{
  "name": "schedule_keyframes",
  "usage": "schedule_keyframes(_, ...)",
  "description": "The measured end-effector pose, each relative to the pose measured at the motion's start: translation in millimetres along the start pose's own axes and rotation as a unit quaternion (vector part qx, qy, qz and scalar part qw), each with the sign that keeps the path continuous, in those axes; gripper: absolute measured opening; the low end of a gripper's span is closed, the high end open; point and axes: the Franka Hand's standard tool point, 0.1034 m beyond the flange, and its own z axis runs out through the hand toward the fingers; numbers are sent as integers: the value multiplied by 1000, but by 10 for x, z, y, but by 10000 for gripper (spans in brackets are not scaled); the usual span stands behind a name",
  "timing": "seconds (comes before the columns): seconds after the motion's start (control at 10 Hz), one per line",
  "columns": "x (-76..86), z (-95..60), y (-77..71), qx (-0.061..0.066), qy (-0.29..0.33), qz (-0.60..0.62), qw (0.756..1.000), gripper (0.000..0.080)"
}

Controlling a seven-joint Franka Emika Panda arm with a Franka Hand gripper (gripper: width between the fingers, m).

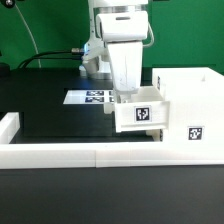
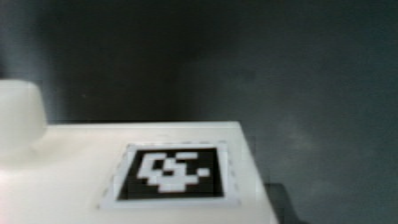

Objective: Assemble drawer

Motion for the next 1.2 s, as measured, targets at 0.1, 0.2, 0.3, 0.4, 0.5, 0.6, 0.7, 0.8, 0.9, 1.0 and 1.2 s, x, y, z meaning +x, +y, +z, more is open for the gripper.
schedule_keyframes(0.1, 19, 27, -12, 2, 0, 9, 1000, 42)
schedule_keyframes(0.2, 26, 45, -18, 3, 1, 16, 1000, 42)
schedule_keyframes(0.3, 21, 45, -17, 3, 1, 16, 1000, 42)
schedule_keyframes(0.4, 18, 45, -17, 3, 1, 16, 1000, 42)
schedule_keyframes(0.5, 18, 45, -17, 3, 1, 16, 1000, 42)
schedule_keyframes(0.6, 18, 45, -17, 3, 1, 16, 1000, 42)
schedule_keyframes(0.7, 29, 38, -21, 2, -1, 12, 1000, 42)
schedule_keyframes(0.8, 36, 26, -22, 1, -5, 12, 1000, 42)
schedule_keyframes(0.9, 39, 15, -20, 1, -8, 11, 1000, 42)
schedule_keyframes(1.0, 41, 14, -21, 2, -8, 12, 1000, 42)
schedule_keyframes(1.2, 61, 12, -25, 5, -13, 18, 1000, 42)
